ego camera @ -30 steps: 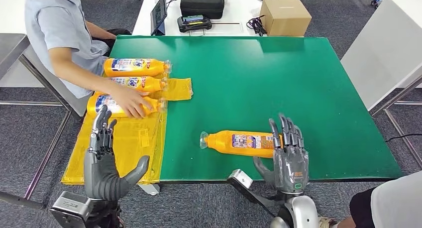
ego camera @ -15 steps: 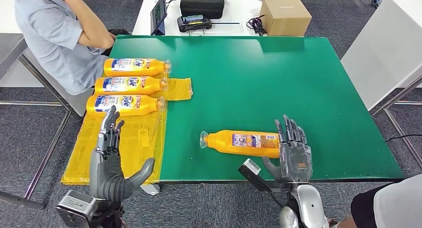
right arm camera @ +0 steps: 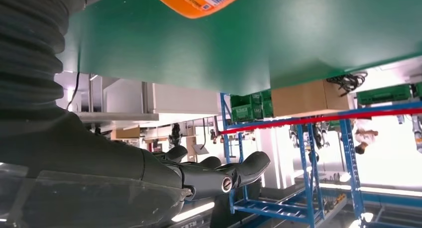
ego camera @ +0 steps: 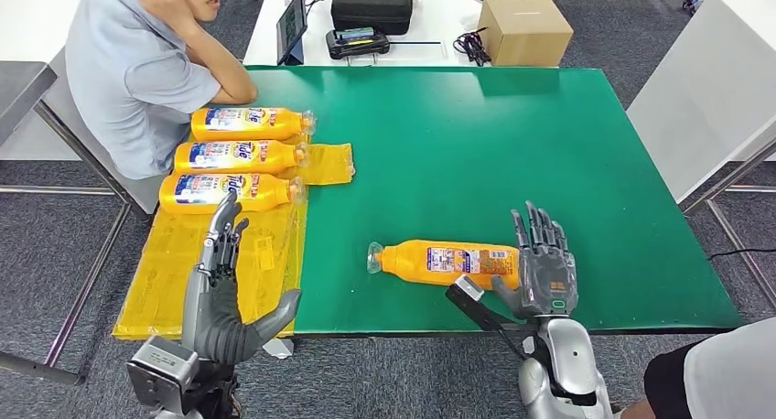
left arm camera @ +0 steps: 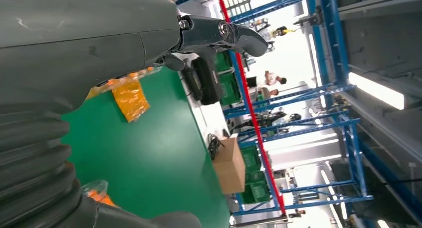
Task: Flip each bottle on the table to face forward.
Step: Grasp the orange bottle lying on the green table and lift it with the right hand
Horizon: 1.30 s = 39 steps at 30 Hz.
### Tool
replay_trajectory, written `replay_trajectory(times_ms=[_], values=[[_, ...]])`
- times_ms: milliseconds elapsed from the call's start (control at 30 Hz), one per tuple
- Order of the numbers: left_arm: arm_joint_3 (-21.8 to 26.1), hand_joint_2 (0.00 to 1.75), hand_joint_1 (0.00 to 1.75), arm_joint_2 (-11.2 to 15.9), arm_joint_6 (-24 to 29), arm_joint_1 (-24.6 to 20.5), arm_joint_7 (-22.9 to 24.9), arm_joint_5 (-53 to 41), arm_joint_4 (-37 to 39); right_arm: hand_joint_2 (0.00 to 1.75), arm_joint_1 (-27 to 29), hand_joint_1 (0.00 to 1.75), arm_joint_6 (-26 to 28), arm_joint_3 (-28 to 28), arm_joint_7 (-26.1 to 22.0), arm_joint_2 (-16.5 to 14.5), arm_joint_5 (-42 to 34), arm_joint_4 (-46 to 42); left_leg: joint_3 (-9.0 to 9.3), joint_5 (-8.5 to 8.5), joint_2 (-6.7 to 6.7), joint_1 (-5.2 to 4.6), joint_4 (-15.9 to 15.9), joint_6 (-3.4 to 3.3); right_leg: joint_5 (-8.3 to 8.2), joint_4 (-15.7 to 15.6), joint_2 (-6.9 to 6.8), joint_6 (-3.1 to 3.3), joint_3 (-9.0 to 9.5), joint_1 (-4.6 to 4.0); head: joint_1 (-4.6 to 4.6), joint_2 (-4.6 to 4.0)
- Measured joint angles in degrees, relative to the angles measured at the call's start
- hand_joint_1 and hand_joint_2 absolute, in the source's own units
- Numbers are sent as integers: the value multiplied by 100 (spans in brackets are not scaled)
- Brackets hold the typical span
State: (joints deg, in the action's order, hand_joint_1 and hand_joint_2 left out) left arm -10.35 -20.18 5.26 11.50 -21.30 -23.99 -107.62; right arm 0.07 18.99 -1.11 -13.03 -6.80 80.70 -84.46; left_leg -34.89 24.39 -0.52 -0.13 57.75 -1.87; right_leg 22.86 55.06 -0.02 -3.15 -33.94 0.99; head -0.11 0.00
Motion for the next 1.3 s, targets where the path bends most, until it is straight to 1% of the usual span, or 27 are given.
replay_trajectory(times_ms=[300, 467, 633, 1133, 1300], values=[[-54, 175, 0, -1, -91, -79, 92, -35, 159, 175, -310, 0, -12, -27, 22, 148, 3, 586, -1, 0, 1, 1, 0, 0, 0, 0, 0, 0, -2, 0, -1, 0], [-115, 175, 0, 1, -119, -145, 134, -42, 268, 175, -490, 0, -67, -35, -130, 173, -216, 1035, 0, 0, 0, 0, 0, 0, 0, 0, 0, 0, -1, 0, -1, 0], [-142, 175, 0, 1, -124, -189, 199, -90, 344, 175, -511, 0, -93, 4, -223, 169, -294, 1338, -1, 0, 0, 0, 0, 0, 0, 0, 0, 0, -1, 0, -2, 0], [-247, 175, 0, 10, -209, -268, 339, -116, 482, 175, -507, 0, -178, 291, -291, 166, -389, 1667, -2, 0, 0, 0, 0, 0, 0, 0, 0, 0, -3, 0, -3, 0], [-271, 175, 0, 21, -281, -296, 353, -62, 530, 175, -544, 0, -187, 316, -198, 182, -354, 1749, -3, 0, 1, 0, 0, 0, 0, 0, 0, 0, -3, 0, -3, 0]])
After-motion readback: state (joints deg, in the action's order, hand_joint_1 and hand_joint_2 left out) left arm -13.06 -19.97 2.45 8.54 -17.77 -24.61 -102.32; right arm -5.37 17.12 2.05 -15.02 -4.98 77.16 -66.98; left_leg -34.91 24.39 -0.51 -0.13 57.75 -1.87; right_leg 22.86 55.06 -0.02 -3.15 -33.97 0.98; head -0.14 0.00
